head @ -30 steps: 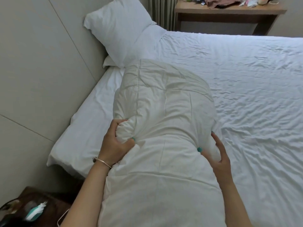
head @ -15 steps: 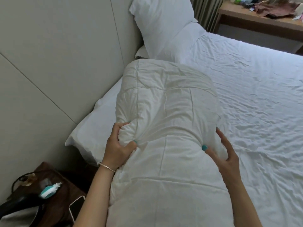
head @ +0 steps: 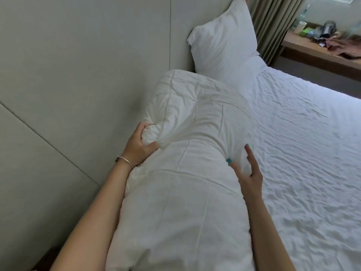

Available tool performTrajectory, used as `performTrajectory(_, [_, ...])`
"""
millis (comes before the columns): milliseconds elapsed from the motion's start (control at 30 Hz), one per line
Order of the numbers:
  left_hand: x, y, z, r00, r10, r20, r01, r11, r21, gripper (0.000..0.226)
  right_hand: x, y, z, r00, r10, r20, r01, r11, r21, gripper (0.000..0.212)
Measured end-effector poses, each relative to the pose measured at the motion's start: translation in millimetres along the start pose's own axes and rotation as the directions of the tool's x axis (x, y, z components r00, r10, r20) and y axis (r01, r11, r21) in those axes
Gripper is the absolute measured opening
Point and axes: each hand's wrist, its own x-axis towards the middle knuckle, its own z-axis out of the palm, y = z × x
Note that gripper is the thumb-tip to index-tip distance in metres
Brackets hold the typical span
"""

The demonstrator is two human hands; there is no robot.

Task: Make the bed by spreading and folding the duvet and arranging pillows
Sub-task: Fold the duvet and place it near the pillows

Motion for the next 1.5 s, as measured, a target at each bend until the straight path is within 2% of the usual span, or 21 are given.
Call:
performTrajectory(167, [75, -45, -44, 0.997, 0.038, 0.072, -0.043, 0.996, 0.073, 0.048, 32, 27, 67, 0.996, 0.049, -0.074, -0.040, 0.992, 0.121, 0.067])
performTrajectory(233, [92, -85, -50, 0.993, -0.061, 0.105, 0.042, 0.983, 0.178, 0.058, 27, 63, 92, 0.984, 0.142, -0.104, -0.134, 0.987, 0.083, 0.068])
performTrajectory(267, [99, -109, -50, 0.980, -0.156, 0.127, 0.110, 0.945, 0.308, 0.065, 22, 83, 103, 0.972, 0.220, -0.084, -0.218, 0.975, 0.033, 0.070])
performTrajectory(300, [102, -131, -46, 0.943, -0.295, 0.153, 0.183, 0.845, 0.502, 0.073, 16, 101, 112, 0.946, 0.319, -0.047, -0.322, 0.946, -0.047, 0.071])
performTrajectory(333, [101, -149, -39, 0.876, -0.455, 0.159, 0.238, 0.694, 0.680, 0.080, 12, 115, 118, 0.908, 0.420, -0.008, -0.417, 0.898, -0.139, 0.073])
performTrajectory(367, [99, -161, -29, 0.805, -0.580, 0.123, 0.279, 0.554, 0.784, 0.083, 12, 124, 121, 0.870, 0.493, 0.016, -0.479, 0.851, -0.216, 0.075])
performTrajectory(400, [99, -167, -19, 0.769, -0.637, 0.057, 0.327, 0.468, 0.821, 0.081, 16, 127, 122, 0.851, 0.524, 0.029, -0.498, 0.824, -0.272, 0.075])
performTrajectory(433, [98, -164, -8, 0.772, -0.635, -0.017, 0.376, 0.436, 0.817, 0.077, 23, 126, 123, 0.851, 0.524, 0.027, -0.485, 0.805, -0.340, 0.075])
performTrajectory(467, [98, -155, 3, 0.806, -0.587, -0.080, 0.408, 0.452, 0.793, 0.072, 30, 122, 123, 0.864, 0.503, 0.004, -0.452, 0.780, -0.433, 0.076])
performTrajectory(533, [93, -128, 27, 0.889, -0.436, -0.140, 0.375, 0.517, 0.769, 0.064, 43, 108, 125, 0.917, 0.393, -0.064, -0.349, 0.718, -0.602, 0.083])
performTrajectory(600, [78, -101, 54, 0.930, -0.348, -0.118, 0.312, 0.578, 0.754, 0.064, 54, 97, 130, 0.986, 0.145, -0.079, -0.159, 0.705, -0.691, 0.088])
performTrajectory(633, [65, -96, 67, 0.938, -0.331, -0.101, 0.288, 0.584, 0.759, 0.067, 61, 95, 134, 0.999, 0.014, -0.044, -0.042, 0.678, -0.734, 0.087])
performTrajectory(667, [51, -98, 78, 0.941, -0.326, -0.093, 0.275, 0.575, 0.770, 0.072, 69, 97, 137, 0.998, -0.055, 0.029, 0.057, 0.620, -0.783, 0.083])
performTrajectory(700, [38, -106, 85, 0.936, -0.338, -0.096, 0.281, 0.554, 0.784, 0.076, 77, 102, 140, 0.991, -0.048, 0.123, 0.129, 0.546, -0.828, 0.079])
performTrajectory(767, [24, -135, 94, 0.917, -0.378, -0.128, 0.322, 0.510, 0.798, 0.079, 88, 121, 148, 0.958, 0.114, 0.262, 0.194, 0.412, -0.890, 0.075])
performTrajectory(833, [23, -156, 101, 0.904, -0.405, -0.140, 0.340, 0.480, 0.809, 0.080, 93, 139, 153, 0.934, 0.213, 0.285, 0.197, 0.358, -0.913, 0.073])
performTrajectory(1000, [31, -167, 111, 0.899, -0.416, -0.132, 0.327, 0.441, 0.836, 0.080, 99, 142, 154, 0.930, 0.237, 0.280, 0.180, 0.371, -0.911, 0.071])
performTrajectory(1233, [30, -150, 112, 0.886, -0.450, -0.113, 0.318, 0.414, 0.853, 0.080, 98, 136, 144, 0.921, 0.239, 0.308, 0.178, 0.445, -0.878, 0.069])
performTrajectory(1400, [27, -144, 115, 0.886, -0.451, -0.108, 0.306, 0.394, 0.866, 0.082, 94, 133, 136, 0.933, 0.179, 0.312, 0.195, 0.476, -0.858, 0.068])
performTrajectory(1500, [28, -137, 115, 0.870, -0.484, -0.100, 0.309, 0.375, 0.874, 0.082, 89, 133, 125, 0.924, 0.158, 0.349, 0.245, 0.458, -0.855, 0.066])
